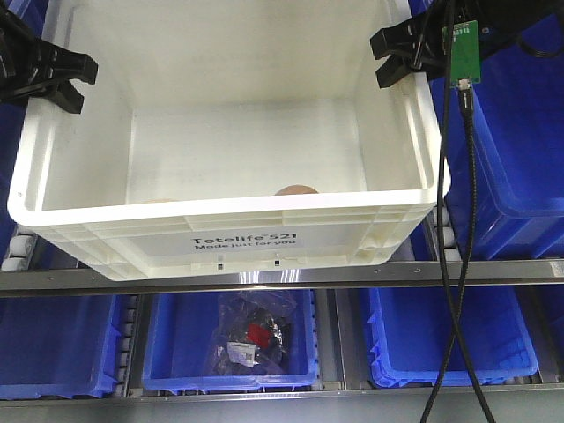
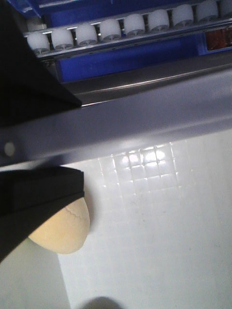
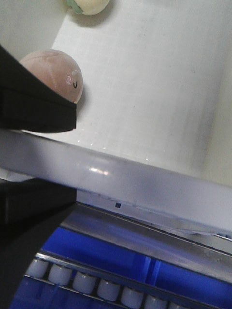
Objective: Place moving items into box and shelve
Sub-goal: 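Lower the tote with both grippers onto the roller shelf above the blue bins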
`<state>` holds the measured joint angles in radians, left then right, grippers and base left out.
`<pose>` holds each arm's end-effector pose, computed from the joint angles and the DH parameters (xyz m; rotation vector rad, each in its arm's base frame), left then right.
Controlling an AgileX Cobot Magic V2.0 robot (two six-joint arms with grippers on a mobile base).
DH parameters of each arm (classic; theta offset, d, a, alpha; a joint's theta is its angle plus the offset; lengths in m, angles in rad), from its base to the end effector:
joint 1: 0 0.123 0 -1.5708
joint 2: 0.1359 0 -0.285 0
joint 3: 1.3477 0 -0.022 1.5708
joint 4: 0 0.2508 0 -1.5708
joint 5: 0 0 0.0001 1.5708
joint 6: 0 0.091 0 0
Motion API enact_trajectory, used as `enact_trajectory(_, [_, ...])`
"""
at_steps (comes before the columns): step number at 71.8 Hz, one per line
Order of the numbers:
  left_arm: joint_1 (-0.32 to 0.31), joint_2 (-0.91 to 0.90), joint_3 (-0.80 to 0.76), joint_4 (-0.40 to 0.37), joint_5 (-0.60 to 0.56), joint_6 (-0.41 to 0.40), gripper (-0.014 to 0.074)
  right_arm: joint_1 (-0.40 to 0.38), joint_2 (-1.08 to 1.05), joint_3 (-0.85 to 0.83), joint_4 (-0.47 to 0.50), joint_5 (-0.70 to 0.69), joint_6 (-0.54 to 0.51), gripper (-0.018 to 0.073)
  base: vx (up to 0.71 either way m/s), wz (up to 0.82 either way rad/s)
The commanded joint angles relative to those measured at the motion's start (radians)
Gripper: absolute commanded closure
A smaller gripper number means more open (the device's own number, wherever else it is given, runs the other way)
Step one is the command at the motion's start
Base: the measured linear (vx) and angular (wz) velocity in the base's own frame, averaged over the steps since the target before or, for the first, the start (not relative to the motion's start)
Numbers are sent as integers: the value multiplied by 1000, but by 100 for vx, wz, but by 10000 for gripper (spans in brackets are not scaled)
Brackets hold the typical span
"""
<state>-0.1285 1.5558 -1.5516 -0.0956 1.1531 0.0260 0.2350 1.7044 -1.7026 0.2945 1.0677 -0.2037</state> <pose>0.3223 -0.0497 0.3691 0.1822 2.6358 -0.1631 0.3584 0.1096 0.3687 -0.4716 2.4894 0.3959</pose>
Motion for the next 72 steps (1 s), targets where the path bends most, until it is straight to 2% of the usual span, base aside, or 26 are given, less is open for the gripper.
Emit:
enact_trajectory(1, [-30, -45, -37, -150, -134, 34, 597, 29, -50, -45, 264, -125, -61, 562, 0, 0])
enact_trajectory(26, [-30, -45, -36, -87, -215, 34, 597, 29, -11, -45, 322, -195, -106, 562, 0, 0])
enact_trajectory(72, [-30, -26, -36, -61, -291, 33, 597, 29, 8, -45, 337, -213, -117, 562, 0, 0])
